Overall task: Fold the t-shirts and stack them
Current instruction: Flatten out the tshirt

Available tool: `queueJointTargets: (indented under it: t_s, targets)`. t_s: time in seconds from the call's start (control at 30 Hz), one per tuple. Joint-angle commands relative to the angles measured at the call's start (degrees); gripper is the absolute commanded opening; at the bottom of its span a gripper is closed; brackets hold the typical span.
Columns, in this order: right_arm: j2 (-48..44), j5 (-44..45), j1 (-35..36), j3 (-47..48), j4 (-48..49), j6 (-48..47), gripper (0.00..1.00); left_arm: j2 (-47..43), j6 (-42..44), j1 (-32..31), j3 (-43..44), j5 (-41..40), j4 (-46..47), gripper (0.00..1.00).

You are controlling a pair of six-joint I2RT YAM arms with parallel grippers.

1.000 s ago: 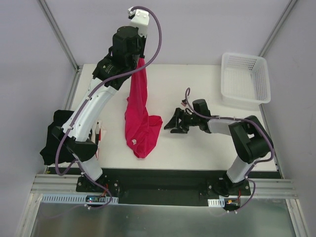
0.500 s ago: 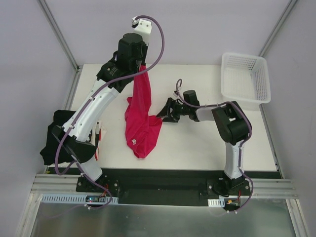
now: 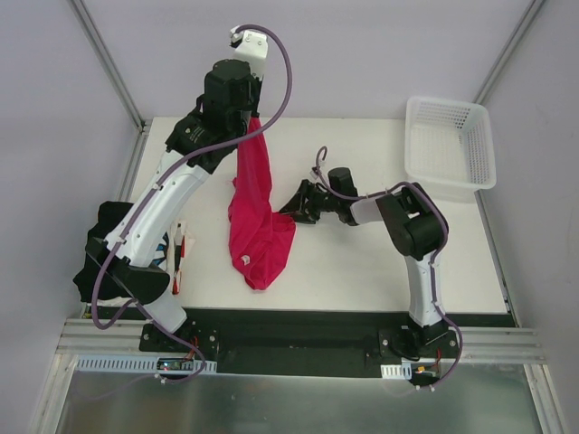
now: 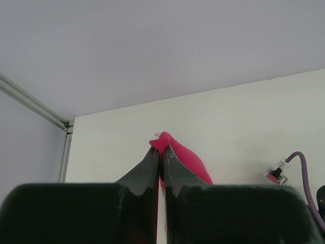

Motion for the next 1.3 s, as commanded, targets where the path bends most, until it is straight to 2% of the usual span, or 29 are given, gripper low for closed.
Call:
queueJointTargets:
  t_s: [0.0, 0.17, 0.27, 0.3, 0.43, 0.5, 0.6, 0.7, 0.9, 1.13, 1.17, 1.27]
  targets:
    - [0.2, -0.2, 0.7, -3.8, 4.3, 1.9, 0.6, -2.7, 1.5, -0.2, -0.9, -2.1, 2.8, 0.0]
    - [-1.7, -0.2, 0.3, -8.6, 5.3, 0.8, 0.59, -3.8, 2.2, -0.2, -2.7, -2.9, 4.0, 0.0]
    - [-2.0, -0.3, -0.6, -10.0, 6.3, 0.6, 0.52, -4.8, 2.3, -0.2, -4.2, -2.9, 5.0, 0.0]
    - [-1.9, -0.4, -0.8, -10.3, 6.5, 0.6, 0.46, -4.9, 2.3, -0.2, -4.6, -2.8, 5.2, 0.0]
    - [-2.1, -0.7, -1.6, -10.7, 7.3, 1.0, 0.35, -5.1, 2.8, -0.1, -4.9, -3.2, 5.6, 0.0]
    - [-2.7, -0.8, -2.1, -11.3, 8.2, 1.2, 0.22, -5.1, 3.0, -0.1, -5.1, -3.4, 5.7, 0.0]
    - [-3.8, -1.1, -2.9, -12.6, 9.1, 1.6, 0.1, -5.5, 3.3, 0.0, -6.3, -4.0, 6.1, 0.0]
    - [-6.0, -1.7, -4.3, -14.3, 11.1, 2.6, 0.01, -6.2, 3.1, 0.4, -8.5, -4.3, 7.0, 0.0]
    - [-13.8, -1.2, -9.4, -20.0, 12.3, 3.9, 0.01, -7.6, 2.2, 1.8, -16.1, -5.5, 11.0, 0.0]
    - [-30.6, 0.7, -23.6, -28.0, 12.1, 3.9, 0.01, -5.5, 0.5, 2.9, -21.5, -7.2, 13.9, 0.0]
    - [-35.2, 1.4, -26.5, -29.2, 11.9, 3.8, 0.01, -5.3, 0.1, 3.0, -22.0, -7.1, 14.0, 0.0]
    - [-43.9, 5.4, -30.2, -32.5, 8.9, 1.8, 0.01, -5.4, -1.6, 3.7, -24.7, -6.4, 14.5, 0.0]
